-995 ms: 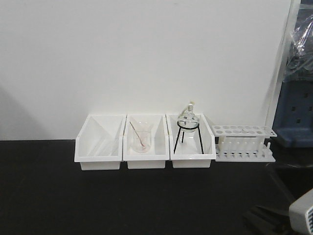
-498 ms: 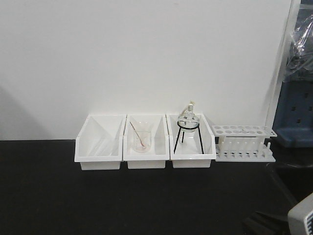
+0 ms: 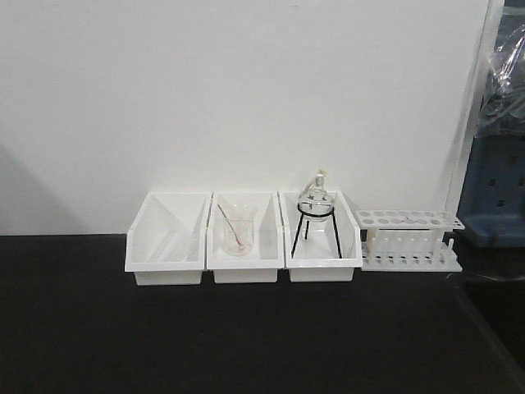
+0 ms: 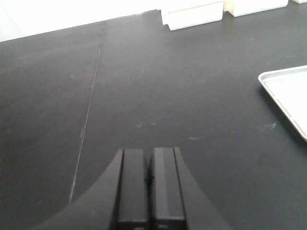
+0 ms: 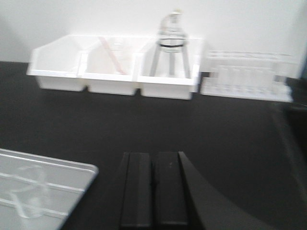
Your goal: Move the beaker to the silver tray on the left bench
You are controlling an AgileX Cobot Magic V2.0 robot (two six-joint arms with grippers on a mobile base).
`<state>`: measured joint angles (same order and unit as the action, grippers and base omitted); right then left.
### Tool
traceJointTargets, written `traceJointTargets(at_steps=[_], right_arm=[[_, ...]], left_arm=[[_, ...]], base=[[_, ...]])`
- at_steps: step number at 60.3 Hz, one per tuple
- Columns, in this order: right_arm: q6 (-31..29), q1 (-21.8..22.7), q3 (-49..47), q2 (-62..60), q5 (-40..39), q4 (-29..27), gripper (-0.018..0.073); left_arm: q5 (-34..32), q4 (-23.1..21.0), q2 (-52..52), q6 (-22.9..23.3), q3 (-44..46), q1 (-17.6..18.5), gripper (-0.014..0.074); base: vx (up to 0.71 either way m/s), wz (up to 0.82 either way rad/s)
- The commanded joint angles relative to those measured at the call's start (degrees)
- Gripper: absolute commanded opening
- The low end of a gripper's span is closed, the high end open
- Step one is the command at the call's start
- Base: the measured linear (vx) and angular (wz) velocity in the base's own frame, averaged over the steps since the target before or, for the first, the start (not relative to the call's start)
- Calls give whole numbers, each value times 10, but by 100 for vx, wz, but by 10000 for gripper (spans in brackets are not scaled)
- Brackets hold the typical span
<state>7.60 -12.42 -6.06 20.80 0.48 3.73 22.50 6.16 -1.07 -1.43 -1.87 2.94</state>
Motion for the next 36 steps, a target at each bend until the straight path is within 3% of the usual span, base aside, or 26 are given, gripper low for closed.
traceJointTargets(at_steps=[1, 15, 36], right_arm=[[-7, 24, 31, -63, -54, 22, -13], [-9, 30, 82, -223, 3, 31, -11], [-7, 28, 82, -221, 2, 32, -11]], left_arm=[[-47, 0, -4, 1, -11, 4, 1], [-47, 0, -4, 1, -11, 4, 1], [-47, 0, -4, 1, -11, 4, 1]], base=[[0, 0], [0, 0], [0, 0]])
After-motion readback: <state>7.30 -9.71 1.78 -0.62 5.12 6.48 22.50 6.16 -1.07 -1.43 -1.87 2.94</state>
